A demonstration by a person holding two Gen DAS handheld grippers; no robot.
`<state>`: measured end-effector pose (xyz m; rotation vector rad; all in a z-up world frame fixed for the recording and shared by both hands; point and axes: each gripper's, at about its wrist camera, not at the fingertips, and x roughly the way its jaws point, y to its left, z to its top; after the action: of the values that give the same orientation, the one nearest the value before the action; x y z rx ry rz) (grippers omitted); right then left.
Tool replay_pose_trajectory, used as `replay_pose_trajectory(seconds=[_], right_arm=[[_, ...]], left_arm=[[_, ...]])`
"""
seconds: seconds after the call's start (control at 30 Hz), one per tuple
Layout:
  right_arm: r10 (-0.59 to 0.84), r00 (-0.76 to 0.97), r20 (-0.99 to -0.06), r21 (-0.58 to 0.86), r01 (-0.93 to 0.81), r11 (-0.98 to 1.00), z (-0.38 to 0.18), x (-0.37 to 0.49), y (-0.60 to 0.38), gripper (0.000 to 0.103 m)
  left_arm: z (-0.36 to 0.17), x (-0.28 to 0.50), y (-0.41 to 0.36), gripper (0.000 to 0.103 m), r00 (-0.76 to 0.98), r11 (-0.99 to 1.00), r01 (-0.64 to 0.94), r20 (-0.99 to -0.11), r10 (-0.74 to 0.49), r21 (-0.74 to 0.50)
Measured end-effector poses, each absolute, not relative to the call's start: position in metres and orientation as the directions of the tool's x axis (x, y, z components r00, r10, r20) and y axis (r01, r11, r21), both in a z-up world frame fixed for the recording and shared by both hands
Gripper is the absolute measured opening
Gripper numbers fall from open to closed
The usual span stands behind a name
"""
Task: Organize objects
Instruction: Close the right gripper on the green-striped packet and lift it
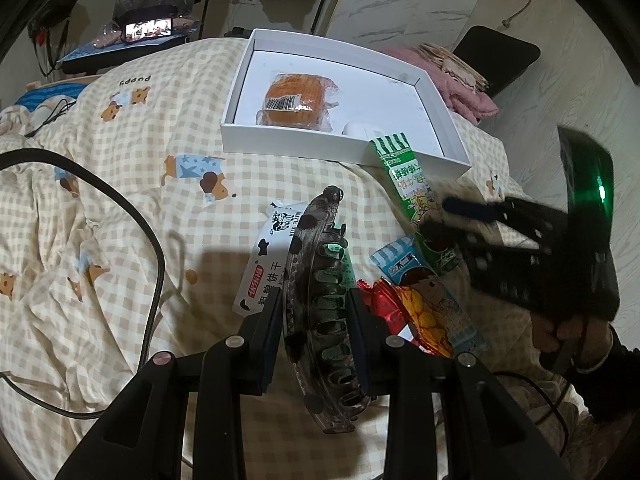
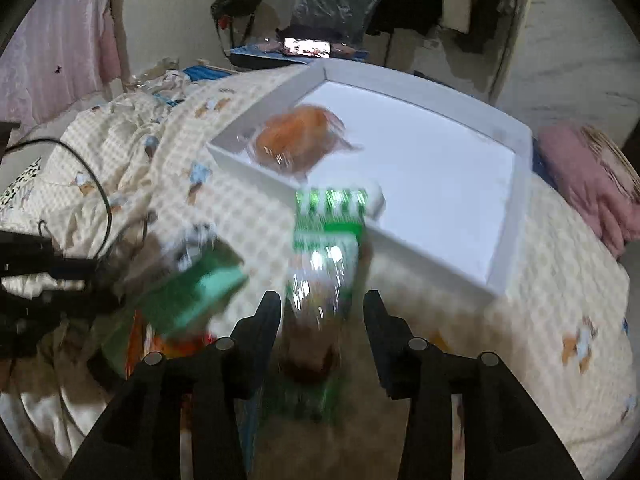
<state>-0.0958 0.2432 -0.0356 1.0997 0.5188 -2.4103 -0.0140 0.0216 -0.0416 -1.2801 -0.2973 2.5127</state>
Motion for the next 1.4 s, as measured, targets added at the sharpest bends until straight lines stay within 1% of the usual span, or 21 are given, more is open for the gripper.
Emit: replay_pose_trajectory(seconds=[0.23,0.27,0.3,0.33,0.37,0.5,0.7,0.8,0.93,1.03,1.4], right_arm=[[-0.237,-0.558,-0.795,-0.117,0.524,-0.844,-0.048,-0.091,0.242,0.042],[-0.224,-0.564,-0.795,-0.134,0.523,-0.842,-0.050,-0.091,0.239,0.035],[-0.207,-0.565,-0.798,-0.153,0.523,-0.838,-0.052,-0.090,0.237,0.033],[-0.206,-0.567,-0.797,-0.155,0.523,-0.838,-0.053,-0.089,0.237,0.029],[-0.218,-0.571,-0.792,-0.144,0.521,-0.841,-0.051,-0.088,0.239,0.027],[-0.292,-0.603,-0.742,-0.098,0.529,-0.843,-0.028,-0.083,0.247,0.027],[-0.477,-0.535,-0.697,0.105,0.582,-0.806,-0.006,-0.081,0.254,0.027],[-0.550,-0.451,-0.702,0.200,0.617,-0.761,-0.013,-0.081,0.251,0.027],[-0.584,-0.374,-0.720,0.270,0.625,-0.732,-0.023,-0.084,0.246,0.027],[-0.596,-0.352,-0.722,0.291,0.627,-0.723,-0.024,-0.084,0.245,0.027],[-0.596,-0.335,-0.730,0.291,0.637,-0.714,-0.024,-0.085,0.247,0.027]], left_arm=[[-0.043,-0.014,0.022,0.034,-0.551,-0.932,-0.175,-0.753,0.360,-0.317],[-0.043,-0.015,0.021,0.034,-0.550,-0.932,-0.174,-0.754,0.360,-0.318],[-0.043,-0.014,0.022,0.034,-0.550,-0.932,-0.174,-0.754,0.360,-0.318],[-0.043,-0.014,0.022,0.034,-0.552,-0.932,-0.175,-0.753,0.360,-0.317],[-0.043,-0.014,0.021,0.034,-0.554,-0.931,-0.176,-0.750,0.362,-0.319],[-0.042,-0.014,0.021,0.034,-0.558,-0.930,-0.178,-0.745,0.365,-0.323],[-0.043,-0.015,0.020,0.034,-0.554,-0.929,-0.171,-0.747,0.367,-0.329],[-0.044,-0.015,0.019,0.034,-0.552,-0.929,-0.169,-0.749,0.366,-0.330],[-0.045,-0.015,0.019,0.034,-0.549,-0.929,-0.169,-0.751,0.367,-0.331],[-0.045,-0.015,0.018,0.034,-0.547,-0.928,-0.166,-0.752,0.369,-0.334],[-0.045,-0.015,0.019,0.034,-0.547,-0.929,-0.166,-0.753,0.366,-0.332]])
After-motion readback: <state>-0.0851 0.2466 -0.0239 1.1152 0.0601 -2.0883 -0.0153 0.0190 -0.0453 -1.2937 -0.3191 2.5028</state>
